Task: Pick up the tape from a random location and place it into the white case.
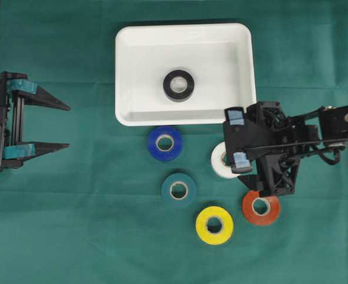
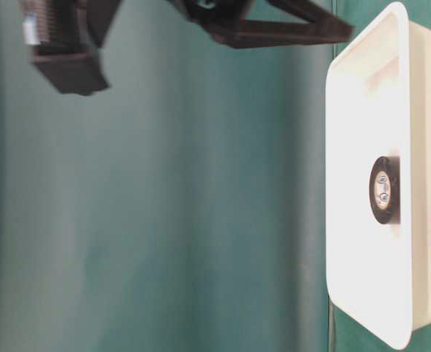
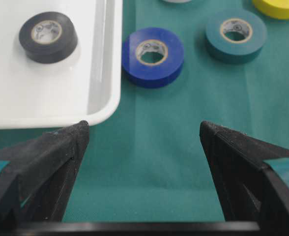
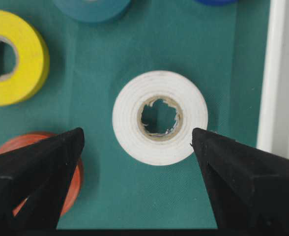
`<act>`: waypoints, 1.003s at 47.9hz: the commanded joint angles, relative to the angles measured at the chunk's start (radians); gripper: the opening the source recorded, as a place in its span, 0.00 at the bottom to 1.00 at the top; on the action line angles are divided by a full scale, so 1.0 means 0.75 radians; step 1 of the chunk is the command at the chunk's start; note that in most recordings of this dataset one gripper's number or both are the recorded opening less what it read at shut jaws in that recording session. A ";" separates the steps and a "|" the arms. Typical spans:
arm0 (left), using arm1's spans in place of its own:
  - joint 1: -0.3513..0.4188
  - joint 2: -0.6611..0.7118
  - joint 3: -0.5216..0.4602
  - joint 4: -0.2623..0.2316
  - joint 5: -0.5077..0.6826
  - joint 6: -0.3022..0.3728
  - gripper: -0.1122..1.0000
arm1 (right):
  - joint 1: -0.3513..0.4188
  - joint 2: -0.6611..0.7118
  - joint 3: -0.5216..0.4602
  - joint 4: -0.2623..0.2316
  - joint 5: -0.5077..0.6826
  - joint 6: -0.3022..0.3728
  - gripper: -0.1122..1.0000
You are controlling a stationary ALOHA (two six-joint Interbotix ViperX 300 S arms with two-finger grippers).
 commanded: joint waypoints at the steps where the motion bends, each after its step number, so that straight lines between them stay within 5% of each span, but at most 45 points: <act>1: 0.008 0.008 -0.016 -0.002 -0.012 -0.002 0.98 | 0.004 0.018 0.002 0.000 -0.047 0.004 0.93; 48: 0.022 0.010 -0.016 -0.002 -0.012 -0.002 0.98 | 0.033 0.301 0.088 -0.002 -0.387 0.070 0.93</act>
